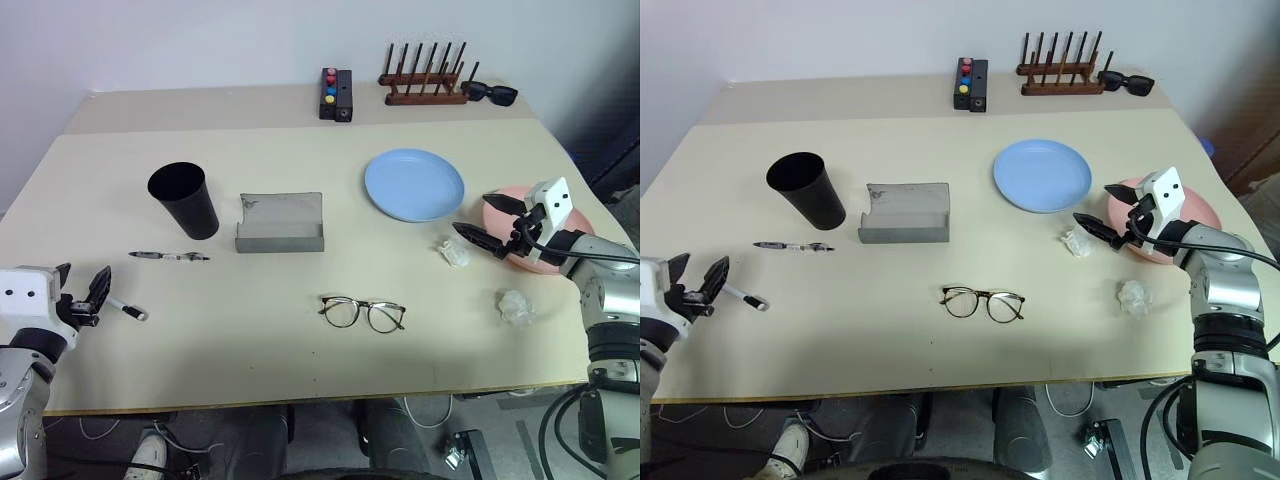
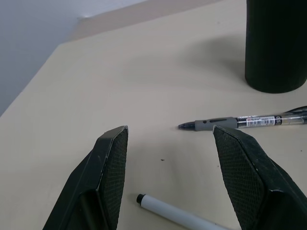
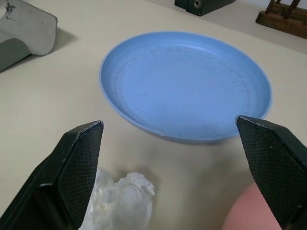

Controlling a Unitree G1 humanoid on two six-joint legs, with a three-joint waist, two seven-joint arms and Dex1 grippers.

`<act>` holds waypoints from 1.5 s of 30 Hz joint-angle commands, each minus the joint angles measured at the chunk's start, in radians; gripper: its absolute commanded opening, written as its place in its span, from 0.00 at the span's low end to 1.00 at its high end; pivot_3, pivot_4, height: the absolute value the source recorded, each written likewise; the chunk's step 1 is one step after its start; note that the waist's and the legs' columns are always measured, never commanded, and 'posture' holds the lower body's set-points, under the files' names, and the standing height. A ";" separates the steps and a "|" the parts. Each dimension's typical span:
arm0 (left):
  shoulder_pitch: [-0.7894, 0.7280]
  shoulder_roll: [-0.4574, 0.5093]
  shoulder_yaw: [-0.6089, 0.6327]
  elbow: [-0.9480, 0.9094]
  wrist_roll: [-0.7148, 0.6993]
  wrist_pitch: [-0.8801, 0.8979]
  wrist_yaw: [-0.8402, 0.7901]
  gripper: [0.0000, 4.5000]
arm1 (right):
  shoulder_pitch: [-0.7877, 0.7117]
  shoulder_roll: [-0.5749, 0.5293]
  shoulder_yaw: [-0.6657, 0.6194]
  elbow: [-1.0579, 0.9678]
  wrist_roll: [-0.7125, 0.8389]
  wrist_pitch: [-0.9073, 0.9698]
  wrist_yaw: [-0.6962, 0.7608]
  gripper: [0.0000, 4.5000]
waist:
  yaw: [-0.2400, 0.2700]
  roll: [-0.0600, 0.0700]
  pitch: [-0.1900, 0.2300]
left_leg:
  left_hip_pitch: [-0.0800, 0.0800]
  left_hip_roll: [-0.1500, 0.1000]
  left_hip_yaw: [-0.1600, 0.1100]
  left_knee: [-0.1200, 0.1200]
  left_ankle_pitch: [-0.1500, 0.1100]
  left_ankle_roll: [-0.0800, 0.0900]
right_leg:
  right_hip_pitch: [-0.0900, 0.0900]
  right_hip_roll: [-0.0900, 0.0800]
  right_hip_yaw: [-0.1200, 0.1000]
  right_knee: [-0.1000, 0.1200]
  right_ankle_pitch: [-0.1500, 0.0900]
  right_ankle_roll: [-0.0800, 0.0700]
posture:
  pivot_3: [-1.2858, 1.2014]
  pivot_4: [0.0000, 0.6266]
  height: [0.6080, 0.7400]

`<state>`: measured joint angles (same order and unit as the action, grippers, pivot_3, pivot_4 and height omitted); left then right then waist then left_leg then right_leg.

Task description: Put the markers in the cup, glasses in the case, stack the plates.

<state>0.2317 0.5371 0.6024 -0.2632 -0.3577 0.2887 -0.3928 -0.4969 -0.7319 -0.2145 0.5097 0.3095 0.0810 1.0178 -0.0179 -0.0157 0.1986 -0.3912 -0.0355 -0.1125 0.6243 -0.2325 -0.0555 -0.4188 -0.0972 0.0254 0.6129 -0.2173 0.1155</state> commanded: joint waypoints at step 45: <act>-0.301 -0.296 0.007 -0.284 0.113 0.690 0.597 1.00 | -0.075 0.181 0.175 -0.484 0.090 0.196 -0.070 1.00 | 0.002 -0.001 0.000 | 0.000 0.000 -0.002 0.004 0.000 0.000 | 0.001 0.000 0.000 0.002 0.003 0.006 | 0.52 0.24 0.99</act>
<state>-0.0522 0.2550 0.5816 -0.4822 -0.2534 0.9163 0.1493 -0.5548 -0.5591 -0.0487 0.0857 0.3677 0.2584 0.9272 -0.0160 -0.0167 0.1981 -0.3915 -0.0359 -0.1145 0.6282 -0.2325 -0.0555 -0.4179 -0.0967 0.0246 0.6153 -0.2140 0.1212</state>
